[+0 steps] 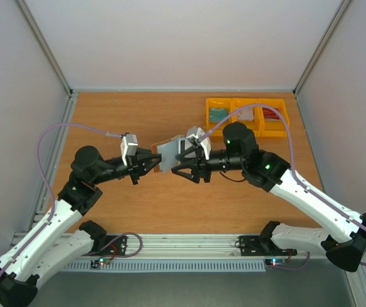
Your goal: Take the credit cards out of the card holder
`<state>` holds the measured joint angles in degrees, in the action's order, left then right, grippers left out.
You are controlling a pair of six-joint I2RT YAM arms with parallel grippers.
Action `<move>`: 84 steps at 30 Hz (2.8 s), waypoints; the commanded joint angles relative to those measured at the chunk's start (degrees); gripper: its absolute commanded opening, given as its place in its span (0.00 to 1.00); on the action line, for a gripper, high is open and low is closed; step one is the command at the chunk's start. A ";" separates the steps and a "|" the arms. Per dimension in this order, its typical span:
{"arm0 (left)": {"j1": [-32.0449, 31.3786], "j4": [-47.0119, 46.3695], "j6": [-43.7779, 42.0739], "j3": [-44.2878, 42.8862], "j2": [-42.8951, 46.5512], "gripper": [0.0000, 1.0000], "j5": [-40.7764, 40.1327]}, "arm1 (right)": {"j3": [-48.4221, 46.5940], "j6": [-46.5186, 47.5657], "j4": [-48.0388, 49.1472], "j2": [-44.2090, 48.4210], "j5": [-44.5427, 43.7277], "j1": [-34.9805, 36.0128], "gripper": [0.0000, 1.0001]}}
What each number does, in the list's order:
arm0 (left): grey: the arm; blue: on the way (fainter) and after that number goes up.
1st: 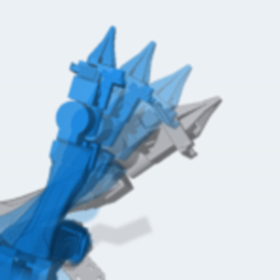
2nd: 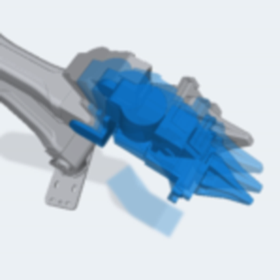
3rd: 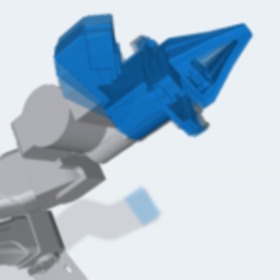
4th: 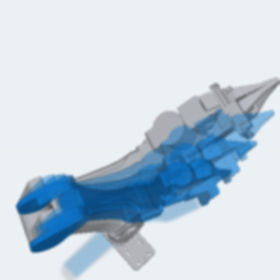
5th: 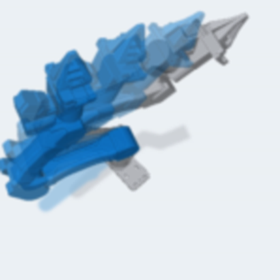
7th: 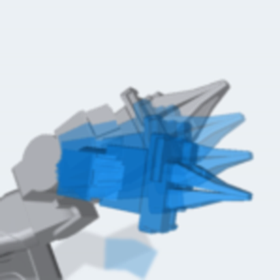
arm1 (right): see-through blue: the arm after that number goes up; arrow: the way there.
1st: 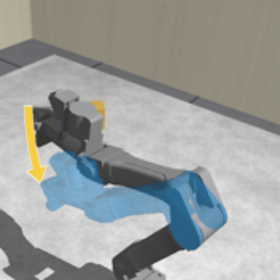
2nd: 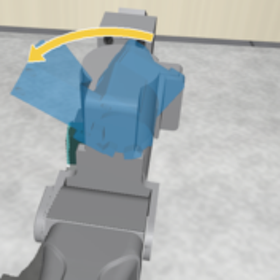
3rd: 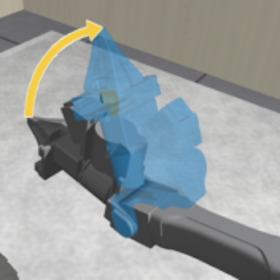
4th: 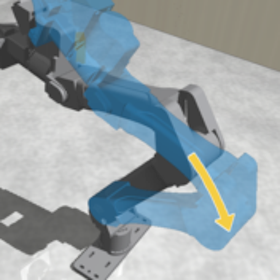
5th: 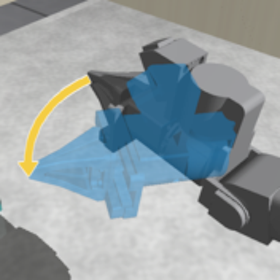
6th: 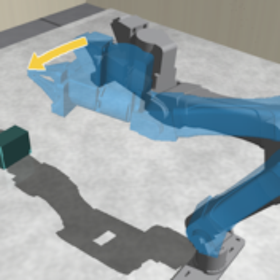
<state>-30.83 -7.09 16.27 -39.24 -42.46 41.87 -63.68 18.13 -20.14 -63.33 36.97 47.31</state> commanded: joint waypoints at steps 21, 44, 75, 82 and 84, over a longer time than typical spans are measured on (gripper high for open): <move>-0.72 -6.84 0.78 3.19 2.94 0.00 7.07 | -21.40 29.18 -38.86 1.90 -15.60 -0.64 0.87; 1.61 4.31 6.30 4.07 7.66 0.72 -15.26 | -12.22 11.74 -29.28 3.92 -7.69 -6.29 0.01; -0.11 -3.79 9.55 6.66 4.20 0.23 -1.82 | -17.92 12.67 -25.72 -7.11 13.90 -1.43 0.01; -2.51 -7.07 8.88 5.87 3.27 0.31 5.52 | -17.88 12.97 -23.20 -7.28 17.71 -1.43 0.01; -3.27 -7.91 8.70 5.67 2.72 0.28 7.28 | -17.71 12.50 -21.98 -7.23 17.69 -1.43 0.01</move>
<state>-32.93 -12.56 25.41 -33.63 -38.26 46.22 -81.19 29.41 -48.18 -72.16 47.35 45.06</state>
